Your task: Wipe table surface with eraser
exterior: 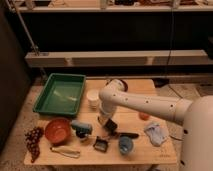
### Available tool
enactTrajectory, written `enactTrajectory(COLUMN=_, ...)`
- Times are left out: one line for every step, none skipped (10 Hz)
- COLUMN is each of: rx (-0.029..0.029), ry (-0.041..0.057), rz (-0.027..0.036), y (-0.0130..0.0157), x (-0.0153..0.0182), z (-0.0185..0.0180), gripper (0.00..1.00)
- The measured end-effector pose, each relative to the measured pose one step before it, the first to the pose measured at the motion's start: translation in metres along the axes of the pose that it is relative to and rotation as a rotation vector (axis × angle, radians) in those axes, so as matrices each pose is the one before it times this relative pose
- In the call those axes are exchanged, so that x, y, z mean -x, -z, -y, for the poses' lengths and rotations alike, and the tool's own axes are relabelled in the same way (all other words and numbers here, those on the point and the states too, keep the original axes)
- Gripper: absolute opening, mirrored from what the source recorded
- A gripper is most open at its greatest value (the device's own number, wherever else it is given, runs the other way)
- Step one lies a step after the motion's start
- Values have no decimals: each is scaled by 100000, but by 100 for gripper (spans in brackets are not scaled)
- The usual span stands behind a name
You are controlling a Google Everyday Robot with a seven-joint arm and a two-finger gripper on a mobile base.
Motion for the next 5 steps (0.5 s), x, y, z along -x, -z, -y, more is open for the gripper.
enactTrajectory(rx=457, ry=-1606, rz=921, y=10, x=1464, z=-310, gripper=0)
enactTrajectory(rx=766, ry=-1649, rz=507, y=57, x=1001, z=-595, gripper=0)
enactTrajectory(rx=1529, ry=-3413, rz=229, y=204, x=1276, z=-1425, gripper=0)
enactTrajectory(rx=2618, ry=-4124, rz=-825, y=507, x=481, z=-2075, gripper=0)
enactTrajectory(rx=1252, ry=-2024, rz=-663, y=237, x=-317, z=-1169, gripper=0)
